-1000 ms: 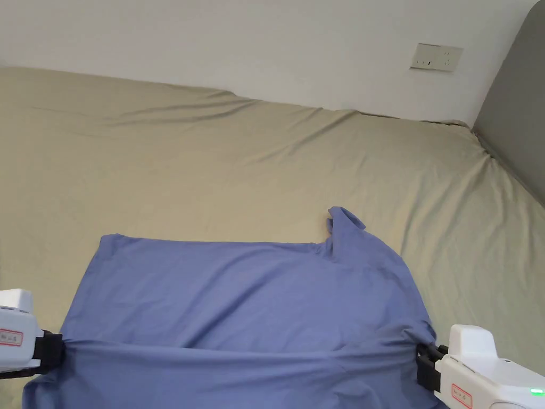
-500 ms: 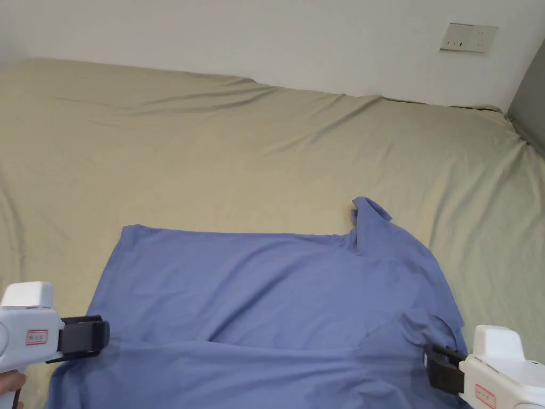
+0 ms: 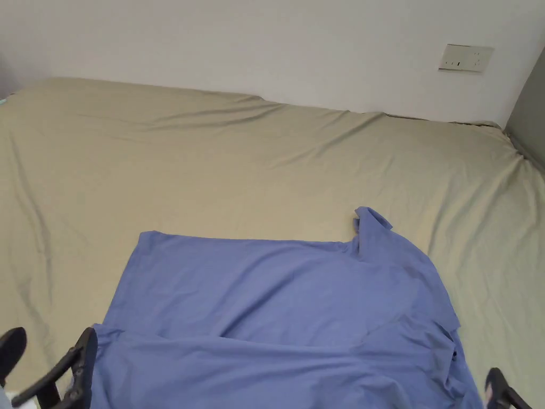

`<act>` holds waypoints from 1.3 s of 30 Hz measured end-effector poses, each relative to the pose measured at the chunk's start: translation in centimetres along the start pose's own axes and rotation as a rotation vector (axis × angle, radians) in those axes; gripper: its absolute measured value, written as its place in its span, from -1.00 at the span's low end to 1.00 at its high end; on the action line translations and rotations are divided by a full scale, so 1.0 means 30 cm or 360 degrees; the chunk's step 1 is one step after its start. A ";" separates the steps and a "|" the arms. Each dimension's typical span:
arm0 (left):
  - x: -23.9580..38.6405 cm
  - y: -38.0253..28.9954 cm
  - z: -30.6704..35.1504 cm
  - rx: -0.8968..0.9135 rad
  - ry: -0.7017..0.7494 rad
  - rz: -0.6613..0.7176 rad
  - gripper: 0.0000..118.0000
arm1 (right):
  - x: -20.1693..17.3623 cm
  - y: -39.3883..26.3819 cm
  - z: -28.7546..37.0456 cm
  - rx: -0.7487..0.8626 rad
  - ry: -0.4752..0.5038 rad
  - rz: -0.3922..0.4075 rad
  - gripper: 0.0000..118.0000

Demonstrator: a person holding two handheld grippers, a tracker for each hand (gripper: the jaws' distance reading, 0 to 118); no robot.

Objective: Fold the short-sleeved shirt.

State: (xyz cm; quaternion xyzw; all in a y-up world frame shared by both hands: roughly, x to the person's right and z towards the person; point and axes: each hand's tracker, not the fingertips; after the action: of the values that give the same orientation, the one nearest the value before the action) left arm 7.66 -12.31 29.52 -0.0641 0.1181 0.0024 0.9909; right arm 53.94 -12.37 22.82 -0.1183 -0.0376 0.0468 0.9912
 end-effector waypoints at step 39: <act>-0.171 -0.163 -0.639 -0.1920 -0.0065 0.0186 0.23 | -0.053 -0.028 0.029 -0.0204 0.0111 0.0109 -0.95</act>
State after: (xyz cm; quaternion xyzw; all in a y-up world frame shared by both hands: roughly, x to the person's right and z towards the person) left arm -1.72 -19.55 12.86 -0.6079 0.0802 0.1245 0.7801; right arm 52.35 -13.14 23.75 -0.1843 -0.0019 0.0741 0.9801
